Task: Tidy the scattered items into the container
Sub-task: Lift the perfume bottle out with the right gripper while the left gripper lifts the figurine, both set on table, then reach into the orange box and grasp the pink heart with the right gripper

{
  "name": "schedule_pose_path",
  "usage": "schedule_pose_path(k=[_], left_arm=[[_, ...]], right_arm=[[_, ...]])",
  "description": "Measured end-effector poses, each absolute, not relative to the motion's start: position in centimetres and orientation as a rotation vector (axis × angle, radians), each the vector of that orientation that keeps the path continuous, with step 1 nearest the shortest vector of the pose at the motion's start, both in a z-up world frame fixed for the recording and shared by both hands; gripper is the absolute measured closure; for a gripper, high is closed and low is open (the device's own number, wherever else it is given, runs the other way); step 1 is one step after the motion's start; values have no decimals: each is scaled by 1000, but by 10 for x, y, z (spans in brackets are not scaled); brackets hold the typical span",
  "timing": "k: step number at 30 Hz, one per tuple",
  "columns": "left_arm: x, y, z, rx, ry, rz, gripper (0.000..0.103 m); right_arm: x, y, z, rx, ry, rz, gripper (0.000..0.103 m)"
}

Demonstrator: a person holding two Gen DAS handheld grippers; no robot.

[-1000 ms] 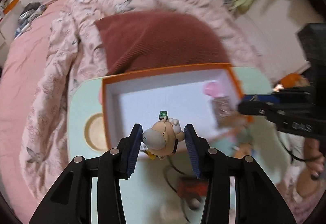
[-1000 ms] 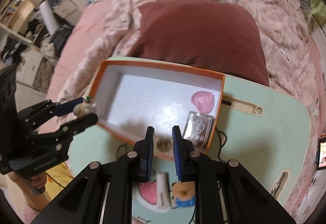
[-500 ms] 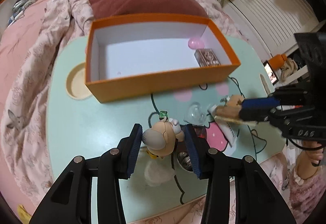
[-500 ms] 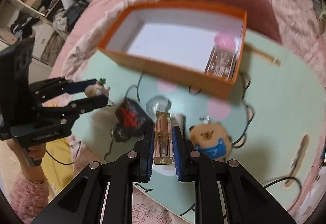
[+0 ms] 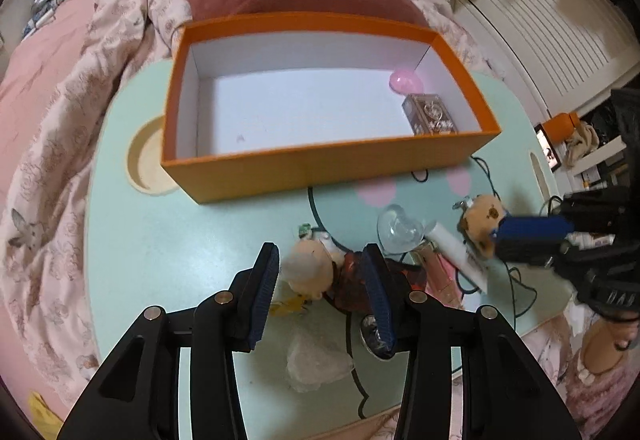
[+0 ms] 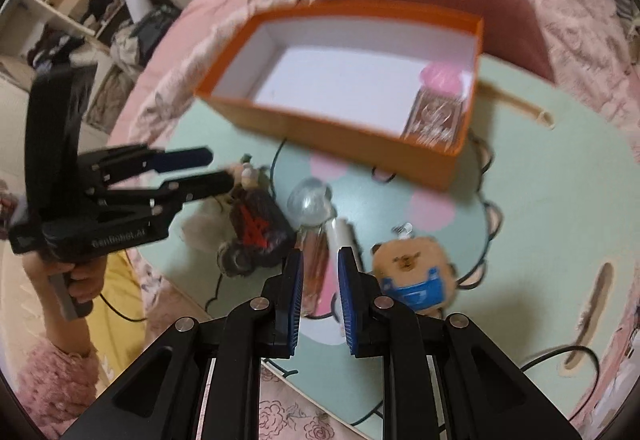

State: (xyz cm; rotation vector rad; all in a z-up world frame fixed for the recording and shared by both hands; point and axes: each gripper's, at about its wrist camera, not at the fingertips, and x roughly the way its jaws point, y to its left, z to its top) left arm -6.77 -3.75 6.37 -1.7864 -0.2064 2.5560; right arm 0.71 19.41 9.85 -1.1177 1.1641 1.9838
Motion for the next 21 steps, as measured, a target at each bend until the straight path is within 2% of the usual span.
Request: schedule_pose_path(k=[6,21], left_arm=[[-68,-35,74,-1783,-137,2586,58],[-69,-38,74,-1783,-156,2569,58]], right_arm=[[18,215,114,-1079,1147,1936,86],[-24,300,110,-1212,1089,1738,85]])
